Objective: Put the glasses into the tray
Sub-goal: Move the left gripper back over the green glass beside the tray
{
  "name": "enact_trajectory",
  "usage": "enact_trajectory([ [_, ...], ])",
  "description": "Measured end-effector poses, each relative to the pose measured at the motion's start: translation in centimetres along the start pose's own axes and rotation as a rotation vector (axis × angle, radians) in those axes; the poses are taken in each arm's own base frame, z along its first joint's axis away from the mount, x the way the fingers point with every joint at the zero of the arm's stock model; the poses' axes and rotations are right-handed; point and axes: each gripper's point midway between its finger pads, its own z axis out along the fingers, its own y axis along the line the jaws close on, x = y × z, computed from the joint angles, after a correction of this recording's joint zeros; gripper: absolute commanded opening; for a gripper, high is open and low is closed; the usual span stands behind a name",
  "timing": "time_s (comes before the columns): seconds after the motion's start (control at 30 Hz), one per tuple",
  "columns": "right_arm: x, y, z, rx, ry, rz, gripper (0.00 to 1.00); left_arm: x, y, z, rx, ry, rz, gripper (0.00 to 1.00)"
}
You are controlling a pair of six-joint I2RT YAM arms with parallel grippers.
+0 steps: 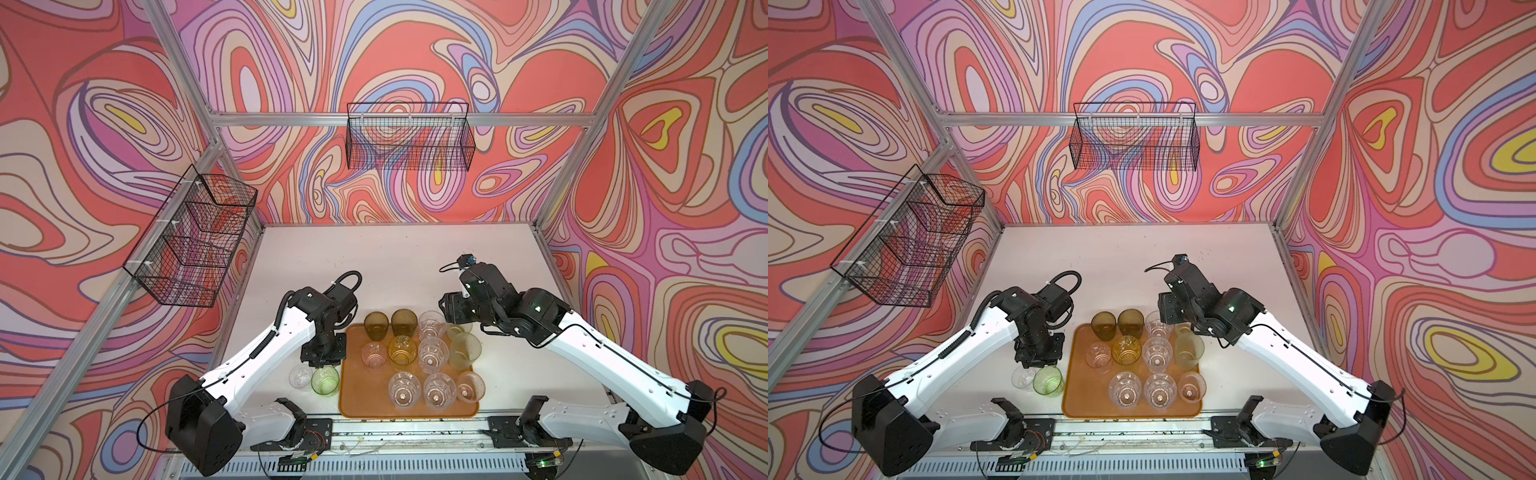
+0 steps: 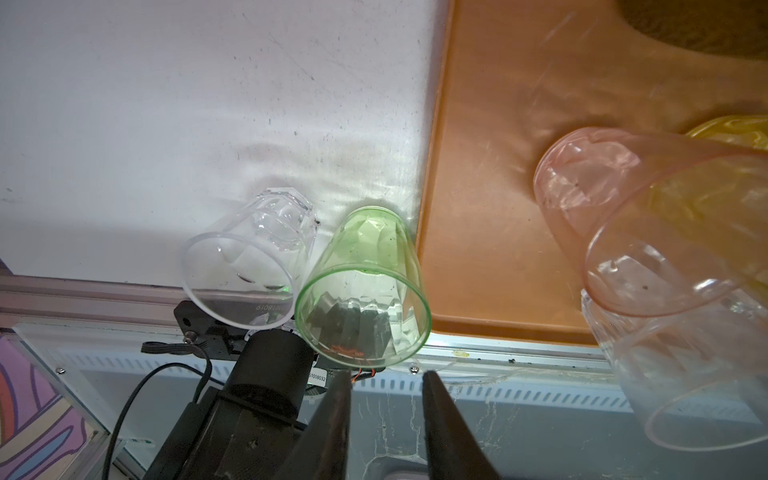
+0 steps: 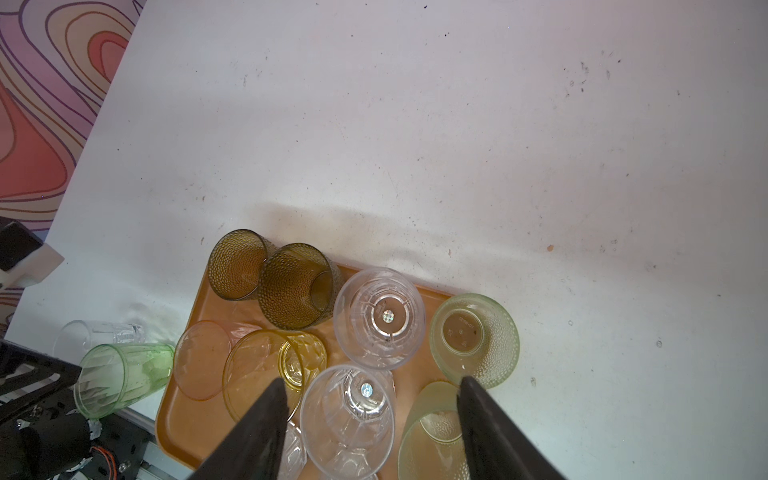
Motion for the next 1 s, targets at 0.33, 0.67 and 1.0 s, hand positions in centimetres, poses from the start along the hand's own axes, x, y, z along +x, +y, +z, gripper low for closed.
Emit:
enact_trajectory([
  [0.33, 0.1, 0.0, 0.2, 0.003, 0.006, -0.002, 0.67, 1.6, -0.2, 1.1, 0.036, 0.046, 0.011, 0.31],
  [0.67, 0.1, 0.0, 0.2, 0.004, 0.006, -0.003, 0.67, 2.4, -0.8, 2.5, 0.044, 0.061, 0.024, 0.28],
  [1.0, 0.1, 0.0, 0.2, 0.003, 0.007, -0.002, 0.67, 2.4, -1.3, 3.7, 0.057, 0.059, 0.019, 0.26],
])
